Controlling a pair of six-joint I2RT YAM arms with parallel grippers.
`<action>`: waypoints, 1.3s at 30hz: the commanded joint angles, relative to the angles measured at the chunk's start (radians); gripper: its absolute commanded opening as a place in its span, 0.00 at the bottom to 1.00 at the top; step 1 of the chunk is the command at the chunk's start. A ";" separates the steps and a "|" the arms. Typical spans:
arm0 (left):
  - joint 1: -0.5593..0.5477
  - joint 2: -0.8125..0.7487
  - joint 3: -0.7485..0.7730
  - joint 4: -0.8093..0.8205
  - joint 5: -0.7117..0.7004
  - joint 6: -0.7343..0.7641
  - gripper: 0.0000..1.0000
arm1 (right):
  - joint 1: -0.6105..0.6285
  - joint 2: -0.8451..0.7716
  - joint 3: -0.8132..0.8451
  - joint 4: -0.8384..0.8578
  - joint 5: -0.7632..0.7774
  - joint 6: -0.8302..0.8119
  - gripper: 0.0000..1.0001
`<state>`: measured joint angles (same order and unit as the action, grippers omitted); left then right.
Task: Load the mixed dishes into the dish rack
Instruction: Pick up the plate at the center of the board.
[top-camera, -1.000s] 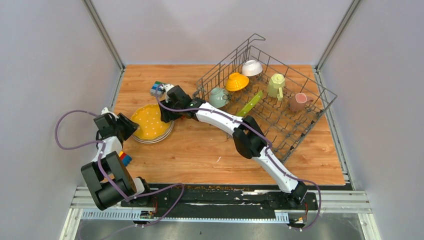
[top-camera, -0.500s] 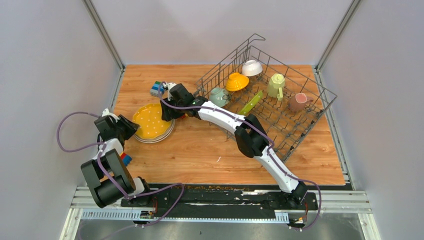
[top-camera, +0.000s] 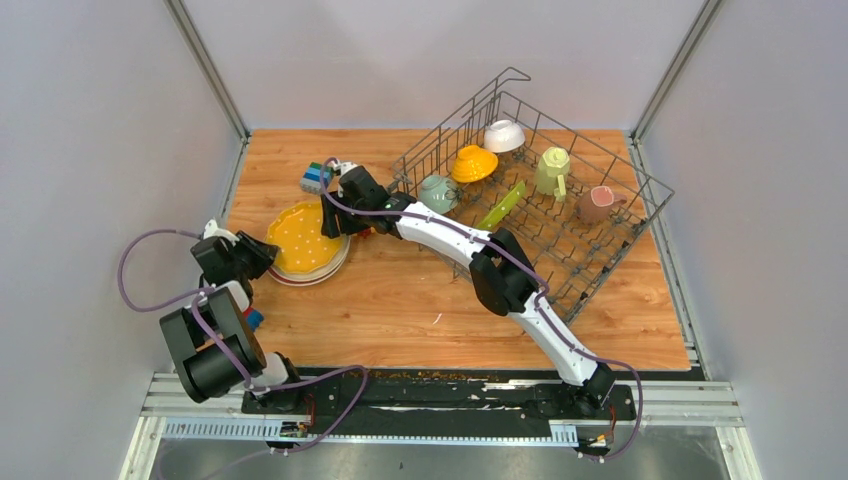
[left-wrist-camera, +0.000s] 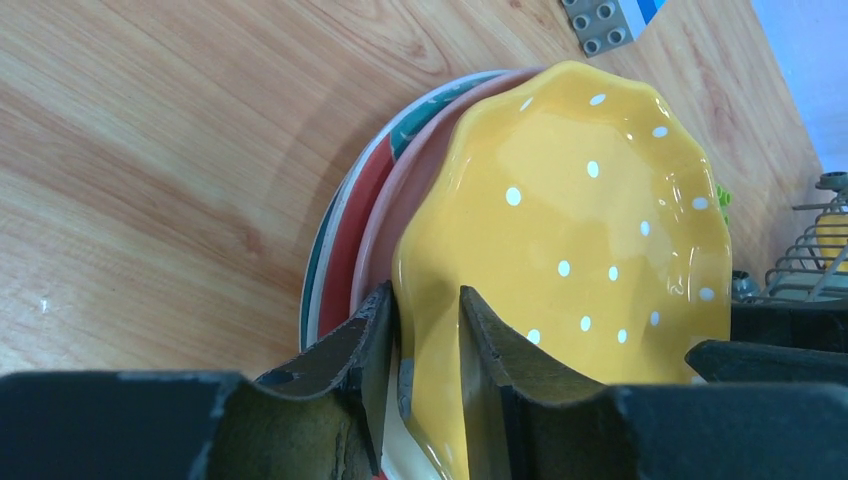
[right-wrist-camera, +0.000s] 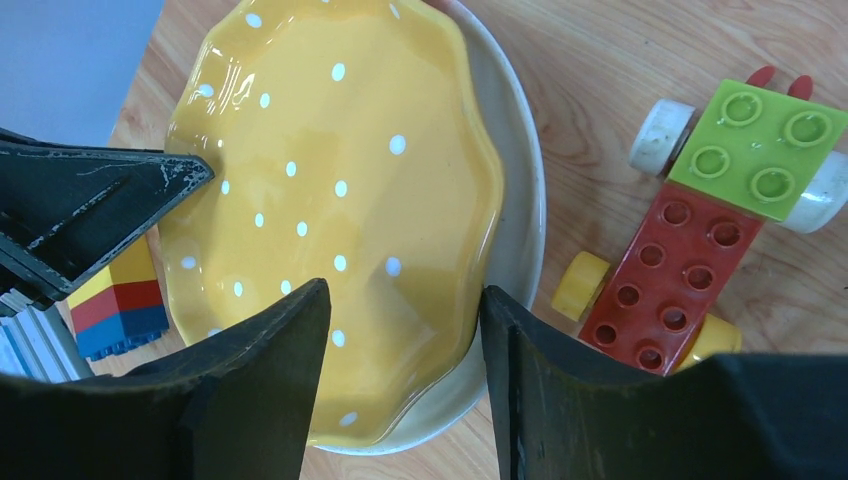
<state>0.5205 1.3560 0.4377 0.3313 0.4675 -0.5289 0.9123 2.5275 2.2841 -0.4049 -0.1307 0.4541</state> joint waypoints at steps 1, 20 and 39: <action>-0.038 0.040 -0.037 -0.008 0.175 -0.048 0.33 | 0.082 -0.014 0.041 0.098 -0.091 0.077 0.56; -0.044 -0.002 -0.069 0.031 0.225 -0.065 0.18 | 0.172 -0.129 -0.033 0.071 0.101 -0.029 0.12; -0.049 -0.016 0.006 -0.140 0.214 0.034 0.44 | 0.234 -0.291 -0.357 0.081 0.264 0.180 0.08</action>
<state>0.5159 1.2770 0.4183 0.2195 0.5354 -0.4973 1.0473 2.2852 1.9518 -0.4419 0.2905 0.5629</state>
